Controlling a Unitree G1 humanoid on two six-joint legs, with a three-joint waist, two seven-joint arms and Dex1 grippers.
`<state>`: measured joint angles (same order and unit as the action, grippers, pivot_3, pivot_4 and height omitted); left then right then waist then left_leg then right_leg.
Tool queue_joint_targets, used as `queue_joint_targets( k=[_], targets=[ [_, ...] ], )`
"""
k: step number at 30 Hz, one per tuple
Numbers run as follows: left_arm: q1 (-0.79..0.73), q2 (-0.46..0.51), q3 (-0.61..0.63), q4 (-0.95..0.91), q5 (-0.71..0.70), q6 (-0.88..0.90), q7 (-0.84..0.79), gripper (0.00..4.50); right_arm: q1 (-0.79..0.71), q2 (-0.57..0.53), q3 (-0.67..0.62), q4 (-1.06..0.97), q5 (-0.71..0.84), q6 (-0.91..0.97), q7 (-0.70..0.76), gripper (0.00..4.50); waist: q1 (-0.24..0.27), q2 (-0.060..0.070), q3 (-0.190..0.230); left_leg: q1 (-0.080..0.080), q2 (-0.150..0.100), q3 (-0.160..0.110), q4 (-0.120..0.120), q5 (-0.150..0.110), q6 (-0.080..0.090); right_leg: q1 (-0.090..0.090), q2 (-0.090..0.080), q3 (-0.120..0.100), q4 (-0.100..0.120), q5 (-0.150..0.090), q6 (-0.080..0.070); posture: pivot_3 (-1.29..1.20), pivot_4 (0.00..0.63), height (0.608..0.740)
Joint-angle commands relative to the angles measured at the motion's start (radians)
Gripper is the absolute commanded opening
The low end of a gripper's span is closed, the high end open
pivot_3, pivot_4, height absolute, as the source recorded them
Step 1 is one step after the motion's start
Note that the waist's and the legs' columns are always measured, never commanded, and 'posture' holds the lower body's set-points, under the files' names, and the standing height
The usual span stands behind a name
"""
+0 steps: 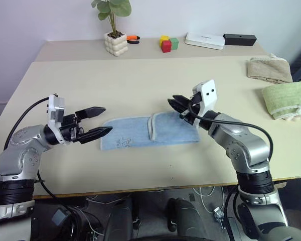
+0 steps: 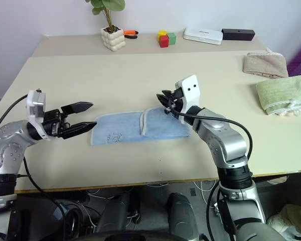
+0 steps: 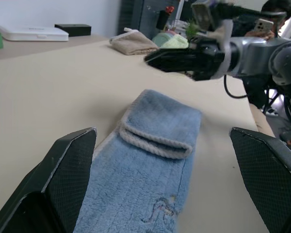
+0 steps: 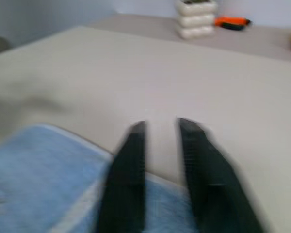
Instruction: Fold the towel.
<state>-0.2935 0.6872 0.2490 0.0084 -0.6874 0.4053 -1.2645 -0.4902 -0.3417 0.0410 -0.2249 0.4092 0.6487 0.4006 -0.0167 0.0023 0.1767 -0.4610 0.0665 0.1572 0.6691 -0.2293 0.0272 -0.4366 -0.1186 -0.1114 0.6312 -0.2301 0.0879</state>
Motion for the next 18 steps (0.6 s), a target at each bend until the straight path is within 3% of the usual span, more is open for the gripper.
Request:
queue_joint_targets(
  k=[1,12,15,18],
  targets=[
    [0.041,-0.005,0.009,-0.070,-0.022,0.001,0.010,4.50,0.064,0.004,0.076,0.071,-0.107,-0.174,0.033,0.04,0.000,-0.001,0.000,0.000,0.000,0.001,-0.001,0.001,-0.002,0.000,0.000,0.000,0.000,0.000,0.000,0.00,0.150,0.740],
    [0.083,0.003,0.016,-0.112,-0.044,0.076,0.062,4.50,0.189,0.028,0.165,0.257,-0.258,-0.384,0.080,0.04,-0.003,-0.002,-0.001,0.003,0.000,0.000,-0.004,0.004,-0.006,0.001,0.002,-0.001,0.000,0.000,0.000,0.00,0.150,0.740],
    [0.111,0.002,0.025,-0.153,-0.103,0.182,0.109,4.50,0.186,0.038,0.158,0.216,-0.231,-0.377,0.118,0.79,-0.003,-0.002,-0.001,0.004,0.001,-0.002,-0.004,0.004,-0.006,0.002,0.001,0.000,0.000,0.000,0.000,0.00,0.150,0.740],
    [0.143,-0.013,0.044,-0.203,-0.195,0.308,0.195,4.50,0.166,0.044,0.137,0.183,-0.219,-0.378,0.128,2.23,-0.002,-0.002,-0.001,0.004,0.001,-0.003,-0.004,0.004,-0.006,0.002,0.002,0.000,0.000,0.000,0.000,0.00,0.150,0.740]
  ],
)
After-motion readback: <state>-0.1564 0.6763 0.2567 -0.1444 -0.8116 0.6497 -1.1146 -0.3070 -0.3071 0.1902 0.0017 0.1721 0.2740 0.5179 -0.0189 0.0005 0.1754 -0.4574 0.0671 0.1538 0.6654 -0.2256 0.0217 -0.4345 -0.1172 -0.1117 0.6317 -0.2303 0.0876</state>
